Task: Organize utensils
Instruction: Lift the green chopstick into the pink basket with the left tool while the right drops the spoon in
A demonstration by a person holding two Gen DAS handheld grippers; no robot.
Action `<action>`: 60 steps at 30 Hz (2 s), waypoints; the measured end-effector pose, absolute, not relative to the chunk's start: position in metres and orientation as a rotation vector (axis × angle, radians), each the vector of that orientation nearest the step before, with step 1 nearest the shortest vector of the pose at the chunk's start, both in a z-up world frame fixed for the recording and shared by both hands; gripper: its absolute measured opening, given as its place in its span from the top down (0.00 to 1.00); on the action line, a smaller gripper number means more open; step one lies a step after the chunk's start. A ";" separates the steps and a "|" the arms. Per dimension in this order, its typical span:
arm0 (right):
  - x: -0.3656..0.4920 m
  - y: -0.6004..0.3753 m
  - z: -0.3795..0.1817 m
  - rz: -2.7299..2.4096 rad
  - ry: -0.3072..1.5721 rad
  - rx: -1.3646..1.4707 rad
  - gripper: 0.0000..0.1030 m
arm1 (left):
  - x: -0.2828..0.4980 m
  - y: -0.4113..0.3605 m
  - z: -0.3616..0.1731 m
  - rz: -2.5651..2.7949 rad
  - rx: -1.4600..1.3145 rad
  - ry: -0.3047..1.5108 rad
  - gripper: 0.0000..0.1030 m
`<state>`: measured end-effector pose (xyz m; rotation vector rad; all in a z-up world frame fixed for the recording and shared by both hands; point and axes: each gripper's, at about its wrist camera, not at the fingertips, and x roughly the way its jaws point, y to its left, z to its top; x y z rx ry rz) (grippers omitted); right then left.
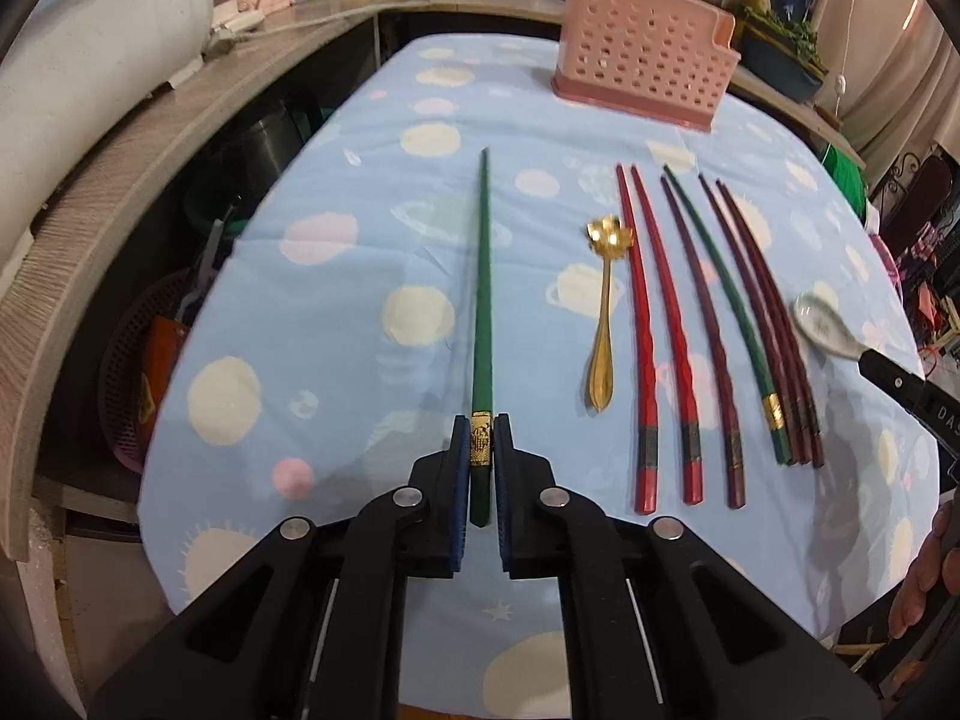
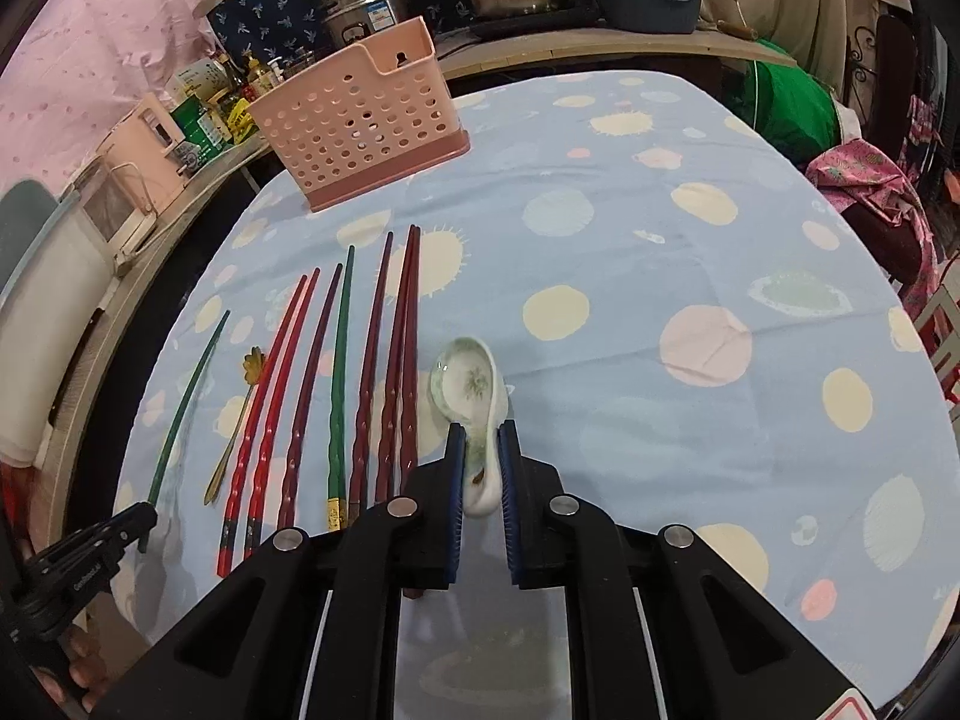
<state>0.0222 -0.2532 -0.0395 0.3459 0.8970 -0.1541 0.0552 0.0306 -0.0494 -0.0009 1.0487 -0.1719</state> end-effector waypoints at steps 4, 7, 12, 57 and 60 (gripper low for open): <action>0.020 -0.257 -0.023 -0.172 0.875 0.331 0.92 | 0.056 0.039 -0.027 -0.170 -0.027 1.000 0.93; 0.020 -0.257 -0.016 -0.181 0.871 0.321 0.93 | 0.055 0.042 -0.011 -0.171 -0.034 0.965 0.93; 0.014 -0.249 0.001 -0.192 0.843 0.279 0.94 | 0.049 0.043 0.013 -0.194 -0.048 0.910 0.93; 0.322 -0.309 0.077 -0.129 0.687 0.286 0.94 | 0.328 -0.073 0.202 -0.311 -0.118 0.505 0.93; 0.331 -0.307 0.063 -0.125 0.713 0.282 0.94 | 0.337 -0.077 0.184 -0.310 -0.113 0.545 0.93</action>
